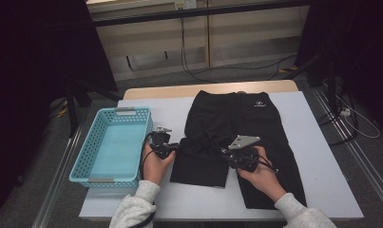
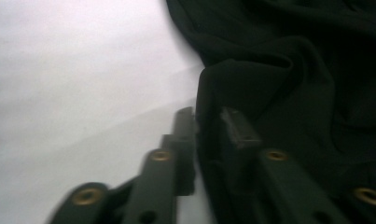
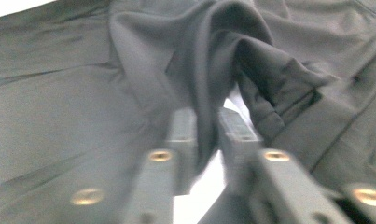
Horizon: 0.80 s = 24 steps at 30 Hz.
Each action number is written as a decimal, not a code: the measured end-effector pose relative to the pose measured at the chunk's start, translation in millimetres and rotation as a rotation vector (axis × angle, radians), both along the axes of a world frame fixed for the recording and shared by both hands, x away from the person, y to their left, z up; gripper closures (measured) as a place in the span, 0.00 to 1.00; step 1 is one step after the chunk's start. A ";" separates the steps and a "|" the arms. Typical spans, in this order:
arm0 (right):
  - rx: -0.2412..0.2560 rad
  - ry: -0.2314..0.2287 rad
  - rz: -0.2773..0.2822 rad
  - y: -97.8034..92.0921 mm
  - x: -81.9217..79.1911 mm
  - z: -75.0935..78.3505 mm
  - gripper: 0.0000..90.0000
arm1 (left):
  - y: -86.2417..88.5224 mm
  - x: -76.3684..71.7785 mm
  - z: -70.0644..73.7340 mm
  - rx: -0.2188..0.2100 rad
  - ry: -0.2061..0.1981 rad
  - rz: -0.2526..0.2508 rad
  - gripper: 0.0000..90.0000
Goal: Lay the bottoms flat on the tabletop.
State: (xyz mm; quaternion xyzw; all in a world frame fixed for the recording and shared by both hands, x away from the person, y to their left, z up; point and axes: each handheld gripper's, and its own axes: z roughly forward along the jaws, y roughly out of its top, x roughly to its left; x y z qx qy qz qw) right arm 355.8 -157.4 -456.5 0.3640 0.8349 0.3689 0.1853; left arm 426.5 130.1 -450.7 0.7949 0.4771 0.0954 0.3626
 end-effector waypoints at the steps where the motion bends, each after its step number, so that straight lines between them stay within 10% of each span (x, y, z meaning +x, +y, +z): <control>1: 0.003 -0.010 -0.002 -0.6 -1.0 1.5 0.73 | 1.1 -0.9 -0.3 -0.004 -0.005 -0.004 0.75; 9: 0.032 -0.020 0.006 -6.7 -13.9 9.6 0.51 | 9.3 -7.3 1.1 0.000 -0.021 -0.021 0.42; 24: 0.058 0.018 0.136 17.7 -36.2 10.1 0.42 | 6.1 -10.9 5.1 0.003 -0.032 -0.063 0.25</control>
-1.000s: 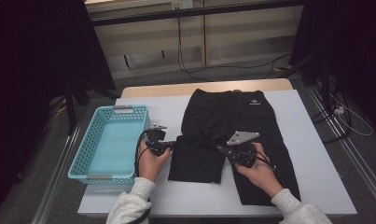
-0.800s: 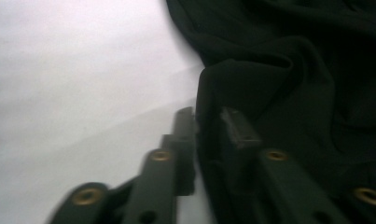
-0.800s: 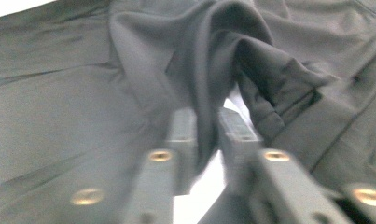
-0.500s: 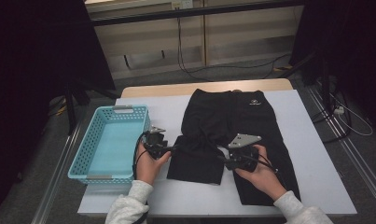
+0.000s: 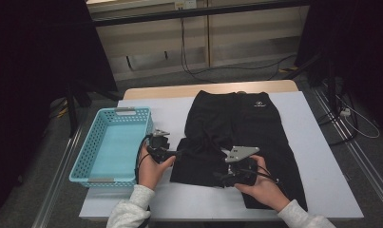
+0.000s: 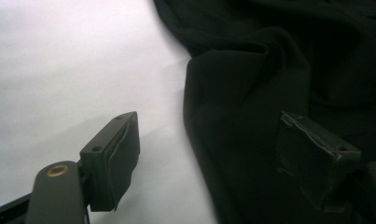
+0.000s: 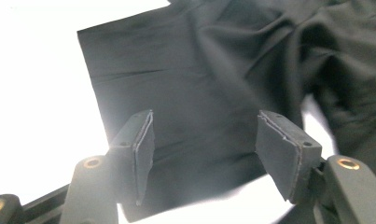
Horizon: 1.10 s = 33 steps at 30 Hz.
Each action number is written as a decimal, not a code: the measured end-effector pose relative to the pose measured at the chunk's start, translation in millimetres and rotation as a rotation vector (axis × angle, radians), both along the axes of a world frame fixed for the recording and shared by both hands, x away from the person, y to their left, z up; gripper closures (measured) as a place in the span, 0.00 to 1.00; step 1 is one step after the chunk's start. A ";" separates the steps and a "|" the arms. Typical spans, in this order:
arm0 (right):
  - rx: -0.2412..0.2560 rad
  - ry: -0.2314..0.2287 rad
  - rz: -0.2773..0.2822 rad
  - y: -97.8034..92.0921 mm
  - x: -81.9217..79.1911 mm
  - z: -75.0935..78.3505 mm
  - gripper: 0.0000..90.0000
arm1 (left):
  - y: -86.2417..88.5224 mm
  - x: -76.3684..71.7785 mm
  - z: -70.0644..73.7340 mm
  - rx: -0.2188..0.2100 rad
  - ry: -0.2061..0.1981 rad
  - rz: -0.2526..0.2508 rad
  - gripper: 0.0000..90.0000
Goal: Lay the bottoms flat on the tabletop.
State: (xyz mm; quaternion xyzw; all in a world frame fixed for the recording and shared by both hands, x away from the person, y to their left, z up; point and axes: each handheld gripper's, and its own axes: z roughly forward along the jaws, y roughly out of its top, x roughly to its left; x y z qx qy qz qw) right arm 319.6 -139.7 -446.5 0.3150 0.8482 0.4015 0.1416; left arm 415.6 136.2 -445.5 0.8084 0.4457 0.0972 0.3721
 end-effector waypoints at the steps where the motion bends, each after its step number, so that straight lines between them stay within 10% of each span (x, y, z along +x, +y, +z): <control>1: -0.007 0.002 0.005 1.9 -0.4 -0.8 0.42 | -0.4 0.0 0.3 -0.003 0.001 0.003 0.25; 33: 0.011 0.019 0.061 13.5 -1.0 -4.9 0.44 | -2.5 -0.2 1.1 -0.004 0.002 -0.023 0.18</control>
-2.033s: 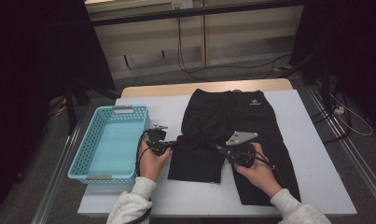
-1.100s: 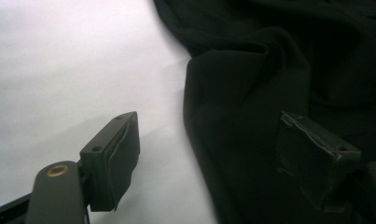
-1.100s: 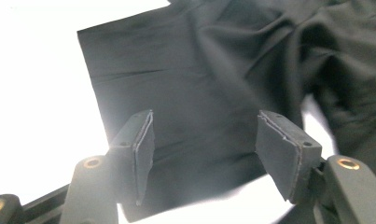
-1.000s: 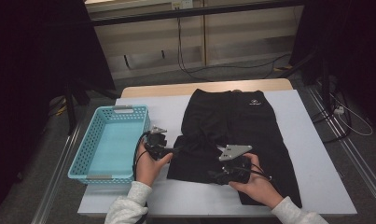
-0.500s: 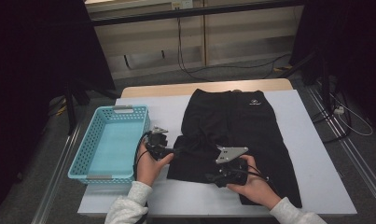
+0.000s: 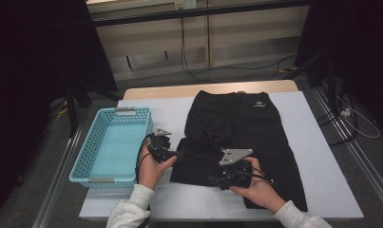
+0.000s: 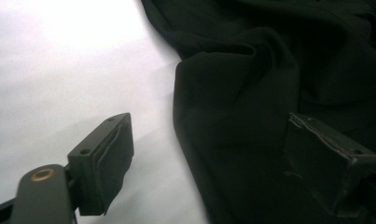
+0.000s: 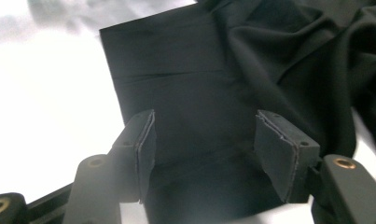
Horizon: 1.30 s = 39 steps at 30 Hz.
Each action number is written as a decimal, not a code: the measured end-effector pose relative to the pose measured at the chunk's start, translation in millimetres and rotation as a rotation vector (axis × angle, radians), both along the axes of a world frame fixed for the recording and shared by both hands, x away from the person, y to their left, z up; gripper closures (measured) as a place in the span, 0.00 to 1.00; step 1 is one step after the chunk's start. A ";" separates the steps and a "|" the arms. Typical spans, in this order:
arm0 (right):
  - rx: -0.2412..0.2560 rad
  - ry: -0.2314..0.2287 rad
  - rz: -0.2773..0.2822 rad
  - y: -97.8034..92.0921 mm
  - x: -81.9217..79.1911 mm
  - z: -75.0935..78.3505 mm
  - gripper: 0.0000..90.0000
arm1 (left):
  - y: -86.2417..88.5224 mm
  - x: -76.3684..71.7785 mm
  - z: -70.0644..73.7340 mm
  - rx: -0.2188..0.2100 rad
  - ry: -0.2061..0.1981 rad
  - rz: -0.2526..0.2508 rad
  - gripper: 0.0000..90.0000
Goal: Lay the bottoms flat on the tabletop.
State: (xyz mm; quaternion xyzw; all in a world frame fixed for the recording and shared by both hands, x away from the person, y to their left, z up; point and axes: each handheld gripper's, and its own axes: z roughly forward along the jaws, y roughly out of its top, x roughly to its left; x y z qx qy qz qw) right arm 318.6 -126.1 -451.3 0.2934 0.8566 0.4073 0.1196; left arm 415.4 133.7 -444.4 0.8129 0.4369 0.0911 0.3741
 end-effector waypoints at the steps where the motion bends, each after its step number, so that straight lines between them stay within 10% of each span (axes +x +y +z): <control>1: -0.001 0.003 0.000 1.1 -0.6 -0.4 0.44 | -0.2 -0.2 -0.3 0.001 0.002 -0.001 0.18; 26: -0.046 0.040 0.104 18.3 -6.7 -9.3 0.49 | 0.4 0.0 2.0 -0.006 -0.003 -0.004 0.19; 39: -0.054 0.014 0.103 16.4 -7.3 -9.9 0.67 | 1.1 -1.0 4.2 -0.009 -0.006 -0.004 0.19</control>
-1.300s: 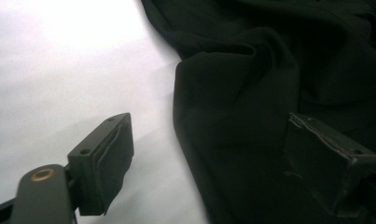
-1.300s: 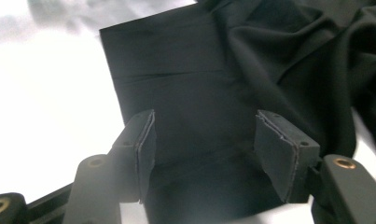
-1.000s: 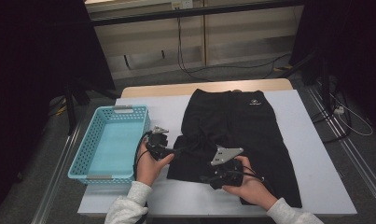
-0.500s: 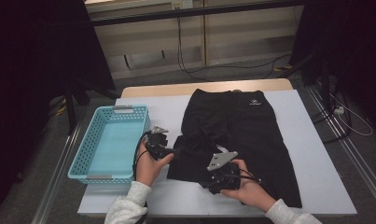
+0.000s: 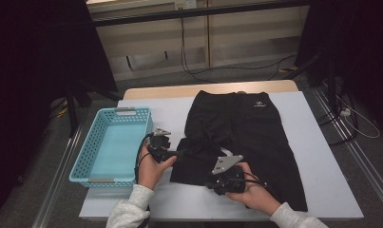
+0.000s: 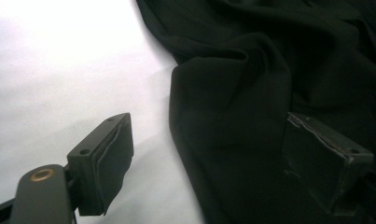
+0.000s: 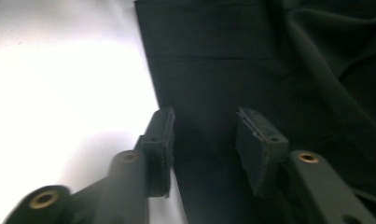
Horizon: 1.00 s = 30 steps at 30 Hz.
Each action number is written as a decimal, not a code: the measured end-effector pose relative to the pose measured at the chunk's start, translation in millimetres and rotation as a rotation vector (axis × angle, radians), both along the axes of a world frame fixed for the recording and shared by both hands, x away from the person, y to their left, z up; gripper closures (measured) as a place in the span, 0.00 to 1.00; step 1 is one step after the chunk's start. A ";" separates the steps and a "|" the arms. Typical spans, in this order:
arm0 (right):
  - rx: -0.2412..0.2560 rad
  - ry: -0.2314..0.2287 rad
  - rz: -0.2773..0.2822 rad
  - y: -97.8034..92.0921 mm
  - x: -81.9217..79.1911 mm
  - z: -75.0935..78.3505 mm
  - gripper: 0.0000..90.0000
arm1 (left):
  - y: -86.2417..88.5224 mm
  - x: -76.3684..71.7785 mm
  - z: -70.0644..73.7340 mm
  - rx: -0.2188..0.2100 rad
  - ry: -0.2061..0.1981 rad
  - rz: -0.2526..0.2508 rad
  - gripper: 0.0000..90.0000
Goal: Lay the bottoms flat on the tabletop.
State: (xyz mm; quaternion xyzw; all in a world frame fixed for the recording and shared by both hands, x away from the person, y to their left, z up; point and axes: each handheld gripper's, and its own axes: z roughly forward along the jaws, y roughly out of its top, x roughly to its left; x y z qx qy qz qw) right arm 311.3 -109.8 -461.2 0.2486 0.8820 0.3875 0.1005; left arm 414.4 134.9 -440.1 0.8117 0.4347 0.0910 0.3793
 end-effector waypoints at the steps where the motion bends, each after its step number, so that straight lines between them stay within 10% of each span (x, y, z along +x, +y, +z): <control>1: 0.001 0.009 -0.005 -0.3 0.2 0.2 0.70 | 0.8 0.5 0.1 0.001 -0.004 -0.004 0.19; 14: 0.013 0.035 -0.013 -6.7 5.5 1.2 0.99 | 1.6 -0.4 2.7 -0.008 -0.013 0.017 0.19; 26: -0.017 0.087 0.068 -16.5 -5.4 6.4 0.98 | 2.4 0.4 1.8 -0.002 -0.010 0.010 0.19; 30: 0.026 0.019 0.053 -12.8 -5.1 11.9 0.74 | 2.6 -0.1 3.2 -0.003 -0.012 0.018 0.20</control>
